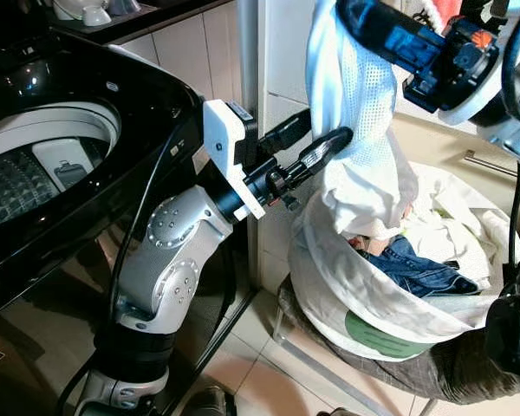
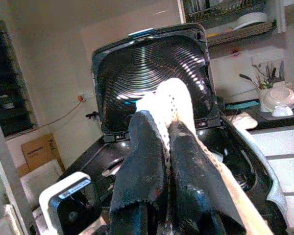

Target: Clothes washing

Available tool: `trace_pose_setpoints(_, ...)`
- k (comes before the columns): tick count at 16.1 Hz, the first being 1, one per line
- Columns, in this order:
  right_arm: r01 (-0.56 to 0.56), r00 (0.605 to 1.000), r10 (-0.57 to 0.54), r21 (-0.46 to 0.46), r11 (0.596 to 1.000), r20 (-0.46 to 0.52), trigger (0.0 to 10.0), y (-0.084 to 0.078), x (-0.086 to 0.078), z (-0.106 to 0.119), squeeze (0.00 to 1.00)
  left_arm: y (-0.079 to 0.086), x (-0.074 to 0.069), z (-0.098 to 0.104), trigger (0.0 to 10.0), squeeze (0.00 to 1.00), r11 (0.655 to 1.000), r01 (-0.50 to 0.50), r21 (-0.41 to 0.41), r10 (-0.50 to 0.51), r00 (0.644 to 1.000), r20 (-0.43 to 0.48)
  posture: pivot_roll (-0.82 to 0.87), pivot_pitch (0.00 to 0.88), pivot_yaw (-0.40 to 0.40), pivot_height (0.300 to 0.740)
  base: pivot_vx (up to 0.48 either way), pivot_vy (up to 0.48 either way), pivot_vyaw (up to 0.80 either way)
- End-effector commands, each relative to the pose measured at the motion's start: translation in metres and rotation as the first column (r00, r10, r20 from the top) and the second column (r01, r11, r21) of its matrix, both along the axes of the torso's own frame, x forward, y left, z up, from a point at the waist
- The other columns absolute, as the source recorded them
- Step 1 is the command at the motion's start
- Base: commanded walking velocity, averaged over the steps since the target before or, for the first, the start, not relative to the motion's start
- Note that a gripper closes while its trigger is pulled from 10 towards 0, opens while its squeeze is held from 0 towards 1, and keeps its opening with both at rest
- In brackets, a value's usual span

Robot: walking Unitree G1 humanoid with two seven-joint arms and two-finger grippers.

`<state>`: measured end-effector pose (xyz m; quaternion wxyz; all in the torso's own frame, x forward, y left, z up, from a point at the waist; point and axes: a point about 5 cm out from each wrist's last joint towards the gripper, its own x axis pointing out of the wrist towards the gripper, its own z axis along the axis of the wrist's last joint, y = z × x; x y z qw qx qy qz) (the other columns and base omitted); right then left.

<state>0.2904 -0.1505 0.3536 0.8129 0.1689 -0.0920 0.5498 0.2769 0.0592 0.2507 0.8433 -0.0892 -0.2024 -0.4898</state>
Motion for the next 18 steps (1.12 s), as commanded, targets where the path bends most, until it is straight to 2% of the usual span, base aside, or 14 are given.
trace_pose_setpoints(1,-0.011,1.0,0.011,0.008,1.0,0.028,0.0,0.0001,-0.0049,0.0051,0.0,-0.0015,-0.0025,-0.0008,0.0,0.0,1.0,0.017,0.009,-0.017,1.0,-0.003,-0.06,0.0,0.029,0.74,0.0,0.0,0.0)
trace_pose_setpoints(18,-0.003,1.0,0.004,-0.015,1.0,0.022,0.0,0.0033,-0.0066,0.0018,0.0,0.0037,0.0034,0.0021,0.0,0.0,0.999,-0.031,-0.014,0.031,1.0,0.006,-0.06,0.0,0.031,0.74,0.0,0.0,0.0)
